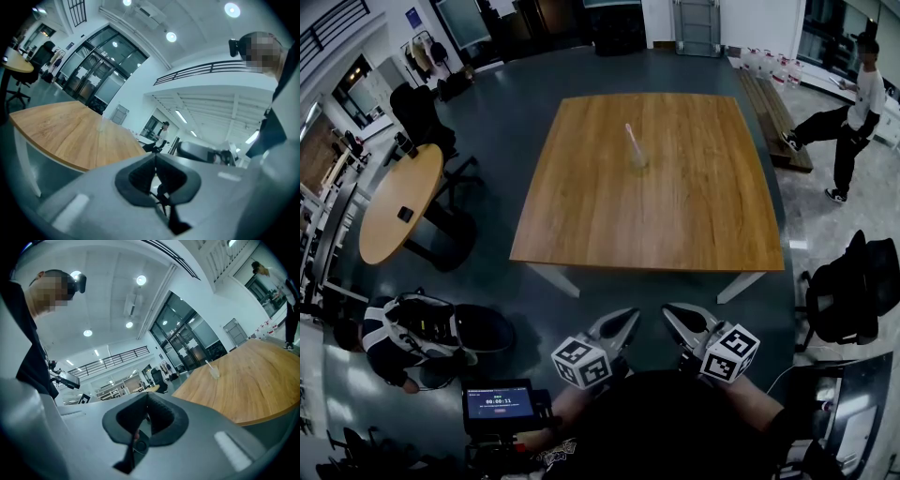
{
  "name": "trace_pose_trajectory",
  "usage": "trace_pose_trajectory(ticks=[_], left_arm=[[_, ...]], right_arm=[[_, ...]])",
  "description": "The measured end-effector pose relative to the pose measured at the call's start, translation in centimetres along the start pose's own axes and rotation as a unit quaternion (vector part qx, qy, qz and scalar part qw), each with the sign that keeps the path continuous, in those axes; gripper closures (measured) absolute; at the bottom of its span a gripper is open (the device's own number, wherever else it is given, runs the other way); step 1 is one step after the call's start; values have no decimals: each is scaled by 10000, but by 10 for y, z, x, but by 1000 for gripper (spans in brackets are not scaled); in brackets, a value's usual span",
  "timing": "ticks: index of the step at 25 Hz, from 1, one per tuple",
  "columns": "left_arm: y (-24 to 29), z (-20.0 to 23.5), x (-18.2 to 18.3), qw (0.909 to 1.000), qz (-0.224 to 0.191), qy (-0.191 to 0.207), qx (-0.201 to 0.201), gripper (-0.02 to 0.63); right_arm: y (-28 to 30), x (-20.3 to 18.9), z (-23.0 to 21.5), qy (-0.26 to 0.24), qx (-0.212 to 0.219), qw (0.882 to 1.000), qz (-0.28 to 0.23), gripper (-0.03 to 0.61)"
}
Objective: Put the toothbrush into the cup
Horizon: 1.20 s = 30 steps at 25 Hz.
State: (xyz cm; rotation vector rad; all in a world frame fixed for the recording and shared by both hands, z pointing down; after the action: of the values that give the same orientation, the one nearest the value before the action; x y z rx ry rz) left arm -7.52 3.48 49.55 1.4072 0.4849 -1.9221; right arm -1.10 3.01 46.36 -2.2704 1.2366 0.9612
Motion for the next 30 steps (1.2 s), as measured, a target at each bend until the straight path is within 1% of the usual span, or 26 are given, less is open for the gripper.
trace_pose_trajectory(ticks=[30], left_arm=[[-3,-2,-4,10000,19,-4,-48,613]], right_arm=[[-1,-5,4,-92,33,10000,15,574]])
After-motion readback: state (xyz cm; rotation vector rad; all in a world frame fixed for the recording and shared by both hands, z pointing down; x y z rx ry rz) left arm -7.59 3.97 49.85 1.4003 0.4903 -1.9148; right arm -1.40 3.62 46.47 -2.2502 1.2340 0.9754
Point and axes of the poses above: the fingertips, and each gripper's own axes: y forward along the fingers, z to its left, x out of its top, the point moved 1 cm from there along -y, backward along the fingers, and after that the axes turned 13 degrees about y, right-handed, at the moved point
